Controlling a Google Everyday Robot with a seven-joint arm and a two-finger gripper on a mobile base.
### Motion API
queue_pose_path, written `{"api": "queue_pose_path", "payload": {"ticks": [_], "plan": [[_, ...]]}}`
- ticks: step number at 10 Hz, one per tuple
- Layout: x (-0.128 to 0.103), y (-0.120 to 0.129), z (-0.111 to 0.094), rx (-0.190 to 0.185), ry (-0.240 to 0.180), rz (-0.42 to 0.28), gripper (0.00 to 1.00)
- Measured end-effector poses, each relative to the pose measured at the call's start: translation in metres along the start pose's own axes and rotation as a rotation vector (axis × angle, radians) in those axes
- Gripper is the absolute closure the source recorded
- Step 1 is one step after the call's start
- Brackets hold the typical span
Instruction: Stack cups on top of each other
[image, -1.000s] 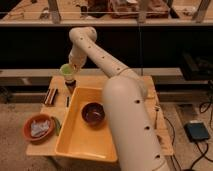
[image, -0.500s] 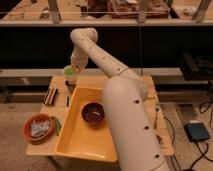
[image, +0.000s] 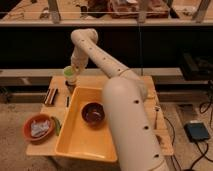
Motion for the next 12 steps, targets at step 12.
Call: {"api": "queue_pose_path", "payload": {"ticks": [12], "plan": [[-0.010,-0.015,0.006,-0.014,-0.025,-0.048,1.00]]}}
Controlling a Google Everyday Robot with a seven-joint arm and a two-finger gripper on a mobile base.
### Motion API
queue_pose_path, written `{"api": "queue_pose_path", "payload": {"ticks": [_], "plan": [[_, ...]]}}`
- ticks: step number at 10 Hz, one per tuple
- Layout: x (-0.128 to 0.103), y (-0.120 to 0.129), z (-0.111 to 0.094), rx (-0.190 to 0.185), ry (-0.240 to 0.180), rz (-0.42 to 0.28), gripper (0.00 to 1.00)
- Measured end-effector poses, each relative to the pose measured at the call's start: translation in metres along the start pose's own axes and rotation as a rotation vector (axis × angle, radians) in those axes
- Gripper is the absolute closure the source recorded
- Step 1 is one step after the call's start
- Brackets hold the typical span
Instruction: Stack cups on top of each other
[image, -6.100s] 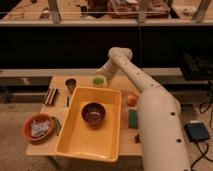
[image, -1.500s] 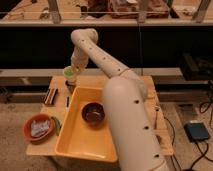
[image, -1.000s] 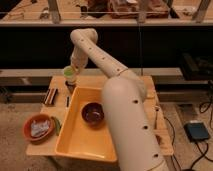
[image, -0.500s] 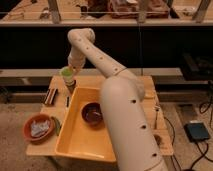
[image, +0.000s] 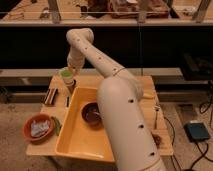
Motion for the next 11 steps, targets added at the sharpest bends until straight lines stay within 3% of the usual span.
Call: {"api": "queue_pose_path", "payload": {"ticks": [11], "plan": [[0.010,0.011,0.010,-0.006,-0.020,0.037,0.99]]}}
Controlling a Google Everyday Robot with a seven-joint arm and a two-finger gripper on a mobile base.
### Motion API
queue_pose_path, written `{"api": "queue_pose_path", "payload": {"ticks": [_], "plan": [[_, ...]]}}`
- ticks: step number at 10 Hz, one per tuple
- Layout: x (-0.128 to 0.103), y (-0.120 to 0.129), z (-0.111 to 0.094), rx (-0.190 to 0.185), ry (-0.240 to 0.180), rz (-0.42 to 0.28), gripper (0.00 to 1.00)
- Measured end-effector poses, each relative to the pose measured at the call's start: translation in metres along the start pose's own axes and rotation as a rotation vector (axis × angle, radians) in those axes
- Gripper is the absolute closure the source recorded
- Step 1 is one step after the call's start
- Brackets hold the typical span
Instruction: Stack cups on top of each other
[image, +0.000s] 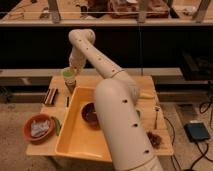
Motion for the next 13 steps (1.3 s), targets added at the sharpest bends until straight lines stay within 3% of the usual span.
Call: {"api": "queue_pose_path", "payload": {"ticks": [2,6,8,13], "plan": [[0.0008,0.0022,0.0020,-0.005,-0.003,0.005,0.85],[0.0020,0.0035,0.0073,-0.014,-0.004,0.020,0.44],[0.0028,0.0027,0.0071,0.000,-0.010,0.031,0.24],[0.0039,0.0015,0.0040,0.027,-0.028,0.048,0.20]]}}
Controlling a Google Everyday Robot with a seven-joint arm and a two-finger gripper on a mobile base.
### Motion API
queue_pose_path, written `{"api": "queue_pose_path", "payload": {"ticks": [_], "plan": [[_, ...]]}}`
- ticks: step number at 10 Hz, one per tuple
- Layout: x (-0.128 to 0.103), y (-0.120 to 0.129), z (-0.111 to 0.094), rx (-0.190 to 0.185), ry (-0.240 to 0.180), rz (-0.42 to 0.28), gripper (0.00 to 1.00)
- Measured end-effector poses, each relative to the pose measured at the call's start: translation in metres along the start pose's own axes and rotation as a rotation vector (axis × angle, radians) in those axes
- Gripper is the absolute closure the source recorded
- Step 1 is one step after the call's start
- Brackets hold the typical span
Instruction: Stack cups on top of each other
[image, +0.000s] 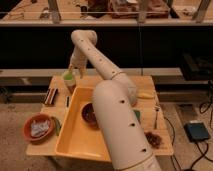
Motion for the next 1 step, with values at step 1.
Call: {"api": "queue_pose_path", "payload": {"ticks": [1], "plan": [[0.0002,0.0005,-0.0002,0.000,0.000,0.000,0.20]]}}
